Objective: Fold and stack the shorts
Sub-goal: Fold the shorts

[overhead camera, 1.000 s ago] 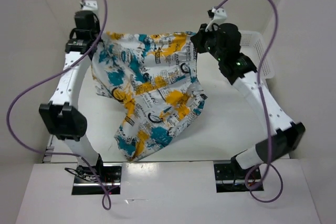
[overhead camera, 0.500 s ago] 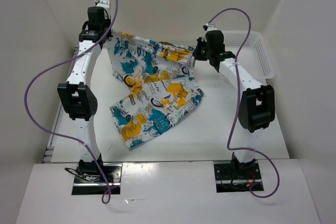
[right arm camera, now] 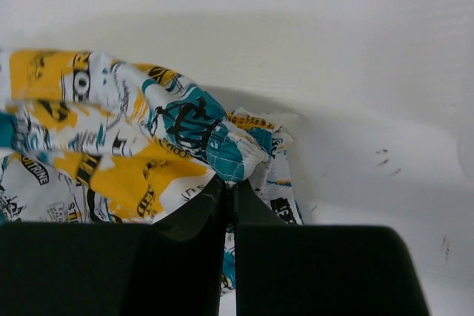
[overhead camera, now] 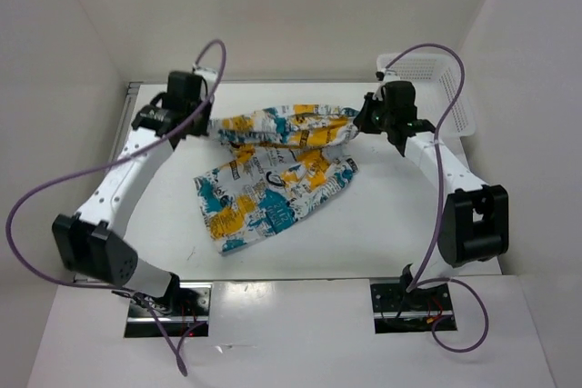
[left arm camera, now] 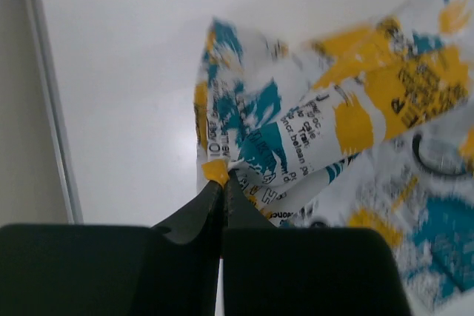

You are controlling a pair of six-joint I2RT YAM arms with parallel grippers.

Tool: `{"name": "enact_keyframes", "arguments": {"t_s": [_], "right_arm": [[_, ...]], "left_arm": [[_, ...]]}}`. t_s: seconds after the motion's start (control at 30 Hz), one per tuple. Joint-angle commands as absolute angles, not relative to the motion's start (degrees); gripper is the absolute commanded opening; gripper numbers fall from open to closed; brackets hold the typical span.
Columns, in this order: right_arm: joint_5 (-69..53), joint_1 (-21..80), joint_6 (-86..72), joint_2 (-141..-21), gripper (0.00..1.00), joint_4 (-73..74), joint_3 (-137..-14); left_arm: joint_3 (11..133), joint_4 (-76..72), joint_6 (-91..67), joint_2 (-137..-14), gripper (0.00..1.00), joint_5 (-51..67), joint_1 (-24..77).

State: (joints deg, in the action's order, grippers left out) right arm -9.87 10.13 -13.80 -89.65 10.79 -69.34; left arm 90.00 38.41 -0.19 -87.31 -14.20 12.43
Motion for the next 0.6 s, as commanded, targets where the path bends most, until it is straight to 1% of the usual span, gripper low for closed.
{"name": "enact_keyframes", "arguments": {"t_s": [0.0,0.1,0.2,0.37,0.5,0.57], "right_arm": [[-11.25,8.44,-14.41,-84.21,0.0,9.76,-66.98],[-11.95,8.44,-16.26,-81.74,0.0,10.98,-64.61],[-9.68,7.91,-18.1,-80.33,0.0,13.09,-62.76],[-9.67,5.81,-21.7,-75.95,0.0,18.0,-61.61],[-10.89,2.21,-24.78,-72.61,0.0,22.93,-60.47],[-12.56,0.8,-26.01,-71.81,0.04,26.17,-59.86]], "left_arm": [[79.39,44.89,0.0,-77.63,0.0,-18.97,20.27],[74.11,48.93,0.0,-72.61,0.0,-21.0,25.12],[71.29,52.54,0.0,-69.53,0.0,-20.48,27.59],[68.13,57.65,0.0,-66.53,0.0,-17.75,28.21],[65.66,60.99,0.0,-62.76,0.01,-15.13,31.37],[64.43,61.69,0.0,-62.23,0.04,-12.32,31.99]]}}
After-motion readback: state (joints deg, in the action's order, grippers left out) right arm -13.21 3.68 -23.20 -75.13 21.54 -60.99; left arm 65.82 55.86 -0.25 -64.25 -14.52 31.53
